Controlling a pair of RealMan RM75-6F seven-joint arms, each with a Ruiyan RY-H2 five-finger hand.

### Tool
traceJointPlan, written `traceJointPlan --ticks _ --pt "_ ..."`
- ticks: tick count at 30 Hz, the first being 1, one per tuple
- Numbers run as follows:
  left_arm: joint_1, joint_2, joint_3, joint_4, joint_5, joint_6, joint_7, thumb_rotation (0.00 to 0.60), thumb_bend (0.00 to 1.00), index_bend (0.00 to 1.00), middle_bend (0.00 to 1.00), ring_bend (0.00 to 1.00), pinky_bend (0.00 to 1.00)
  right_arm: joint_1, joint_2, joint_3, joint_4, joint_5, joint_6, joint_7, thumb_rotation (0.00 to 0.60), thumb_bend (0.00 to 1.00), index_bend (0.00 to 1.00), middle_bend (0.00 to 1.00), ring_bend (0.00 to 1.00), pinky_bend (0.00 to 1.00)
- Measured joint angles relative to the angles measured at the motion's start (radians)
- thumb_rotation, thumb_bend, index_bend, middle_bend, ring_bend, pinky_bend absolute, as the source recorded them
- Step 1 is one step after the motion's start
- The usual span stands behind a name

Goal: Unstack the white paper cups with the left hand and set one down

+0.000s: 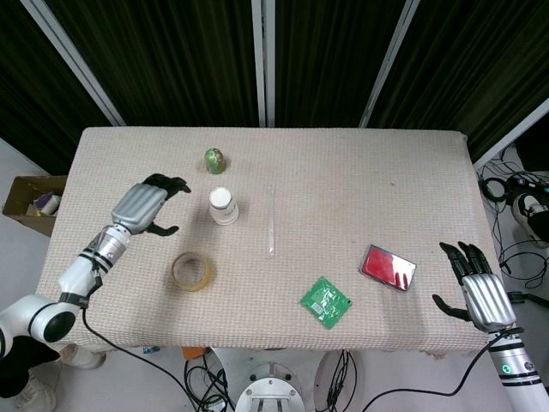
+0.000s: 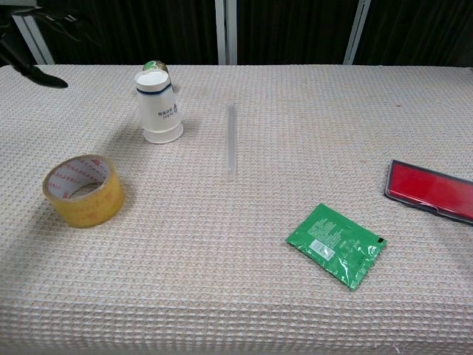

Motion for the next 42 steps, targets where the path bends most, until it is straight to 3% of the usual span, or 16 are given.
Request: traceJointPlan --ticks 10,20,31,42 --pt "-0.138 -0.066 -0.015 0.105 -0.201 -0.129 0.03 0.6 0.21 0.23 0.16 0.15 0.12 -0.002 0.0 -0.001 0.019 0.013 -0.006 0.021 0.6 0.18 0.03 0.13 0.0 0.01" --pt "-0.267 -0.144 0.012 0.195 -0.338 -0.204 0.055 0.6 0.21 0.23 0.16 0.15 0.12 -0.006 -0.003 -0.002 0.029 0.019 -0.003 0.032 0.6 0.18 0.03 0.13 0.0 0.01" --pt "-0.334 -0.177 0.072 0.241 -0.429 -0.212 0.087 0.6 0.24 0.27 0.16 0.15 0.11 -0.015 -0.002 -0.004 0.033 0.022 0.008 0.038 0.6 0.18 0.03 0.13 0.0 0.01" --pt "-0.372 -0.202 0.097 0.281 -0.485 -0.223 0.076 0.6 0.3 0.3 0.16 0.15 0.11 -0.019 0.001 -0.003 0.033 0.028 0.009 0.04 0.6 0.18 0.03 0.13 0.0 0.01"
